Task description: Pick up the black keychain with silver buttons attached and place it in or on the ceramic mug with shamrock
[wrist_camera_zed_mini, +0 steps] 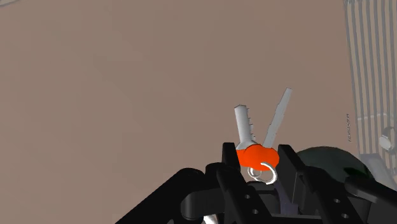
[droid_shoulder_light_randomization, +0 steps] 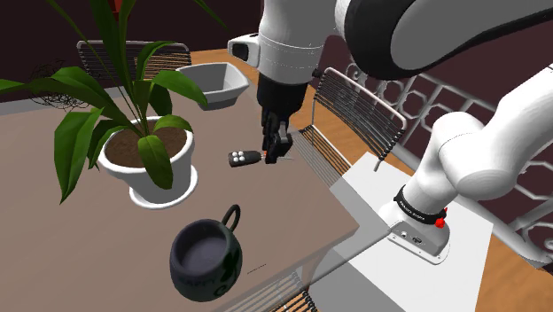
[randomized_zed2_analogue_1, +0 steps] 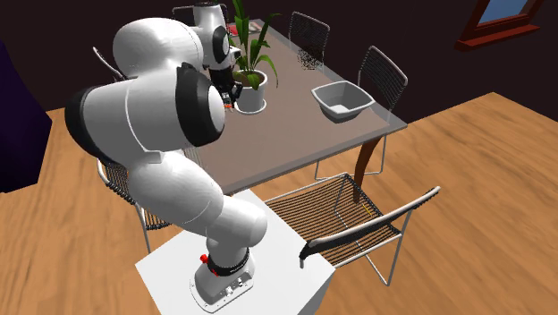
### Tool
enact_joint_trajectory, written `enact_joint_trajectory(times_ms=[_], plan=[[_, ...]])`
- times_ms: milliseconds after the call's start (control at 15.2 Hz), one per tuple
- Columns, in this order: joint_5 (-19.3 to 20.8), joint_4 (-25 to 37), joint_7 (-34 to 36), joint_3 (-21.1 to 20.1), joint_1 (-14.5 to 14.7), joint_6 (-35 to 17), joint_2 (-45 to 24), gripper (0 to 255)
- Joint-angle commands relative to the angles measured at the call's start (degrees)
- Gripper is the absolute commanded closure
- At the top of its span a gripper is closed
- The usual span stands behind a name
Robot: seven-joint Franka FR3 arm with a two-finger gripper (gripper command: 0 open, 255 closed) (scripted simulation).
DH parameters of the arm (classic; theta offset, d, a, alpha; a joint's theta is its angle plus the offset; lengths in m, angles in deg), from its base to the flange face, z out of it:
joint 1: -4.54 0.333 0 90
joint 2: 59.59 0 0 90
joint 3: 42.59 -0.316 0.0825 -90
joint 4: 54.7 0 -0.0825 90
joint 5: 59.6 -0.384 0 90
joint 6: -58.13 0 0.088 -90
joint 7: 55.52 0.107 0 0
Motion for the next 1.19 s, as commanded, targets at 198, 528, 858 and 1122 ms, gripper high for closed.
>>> enact_joint_trajectory(times_ms=[198,528,858,1122], plan=[[2.22,7.96,7.85,-5.33,1.11,0.45,-7.60,255],[6.80,17.61,16.24,-10.05,2.86,1.88,-16.78,255],[9.08,19.33,19.36,-11.28,3.96,0.46,-20.57,255],[9.51,16.87,19.74,-11.31,4.02,-2.52,-21.19,255]])
